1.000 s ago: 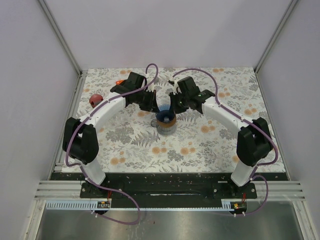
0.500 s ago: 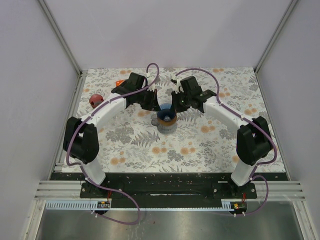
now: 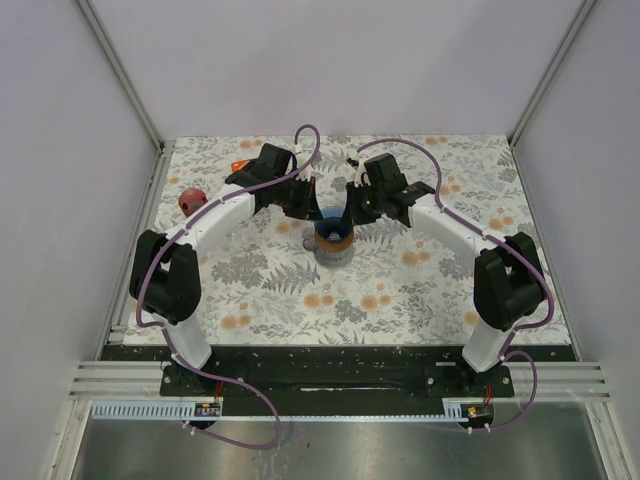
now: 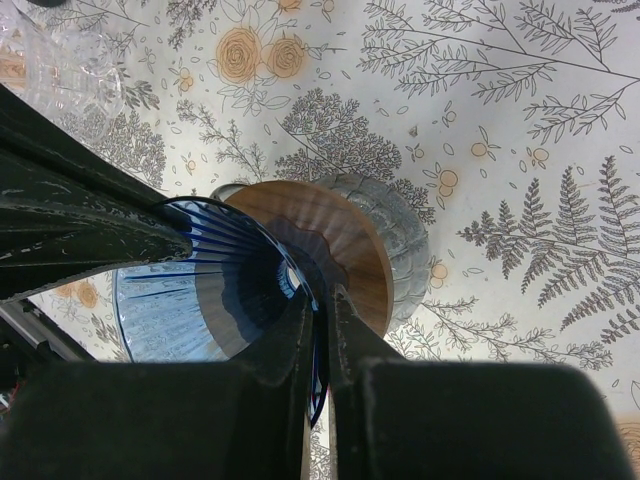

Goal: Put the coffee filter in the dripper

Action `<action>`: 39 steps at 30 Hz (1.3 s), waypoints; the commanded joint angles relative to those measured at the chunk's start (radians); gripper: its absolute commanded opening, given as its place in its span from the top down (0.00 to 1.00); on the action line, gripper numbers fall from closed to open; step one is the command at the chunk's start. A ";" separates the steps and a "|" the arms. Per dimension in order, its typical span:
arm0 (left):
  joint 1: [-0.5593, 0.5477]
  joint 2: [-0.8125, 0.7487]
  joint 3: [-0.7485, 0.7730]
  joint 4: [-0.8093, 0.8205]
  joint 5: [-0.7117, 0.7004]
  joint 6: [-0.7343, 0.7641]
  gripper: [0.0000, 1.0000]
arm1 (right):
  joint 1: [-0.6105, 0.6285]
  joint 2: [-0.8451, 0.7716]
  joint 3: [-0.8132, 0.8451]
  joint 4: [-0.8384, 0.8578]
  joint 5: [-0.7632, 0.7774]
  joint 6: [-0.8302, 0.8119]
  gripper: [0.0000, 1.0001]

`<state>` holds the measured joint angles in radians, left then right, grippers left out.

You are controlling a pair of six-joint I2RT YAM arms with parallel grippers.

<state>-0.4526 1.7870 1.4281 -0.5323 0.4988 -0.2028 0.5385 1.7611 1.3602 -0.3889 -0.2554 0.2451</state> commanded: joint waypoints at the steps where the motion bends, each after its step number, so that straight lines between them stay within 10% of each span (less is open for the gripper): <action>1: -0.032 0.192 -0.066 -0.179 -0.066 0.109 1.00 | 0.023 0.124 -0.075 -0.068 0.007 -0.078 1.00; 8: -0.029 0.111 0.067 -0.190 -0.023 0.121 0.87 | 0.023 0.041 0.043 -0.140 0.013 -0.072 0.99; 18: -0.029 0.065 0.169 -0.219 -0.043 0.126 0.53 | 0.026 0.015 0.188 -0.212 -0.022 -0.073 0.64; 39: 0.017 0.008 0.351 -0.271 -0.066 0.193 0.28 | 0.026 0.005 0.346 -0.311 0.030 -0.151 0.37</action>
<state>-0.4641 1.8652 1.6825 -0.8162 0.4225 -0.0406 0.5613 1.7878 1.6318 -0.6853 -0.2451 0.1329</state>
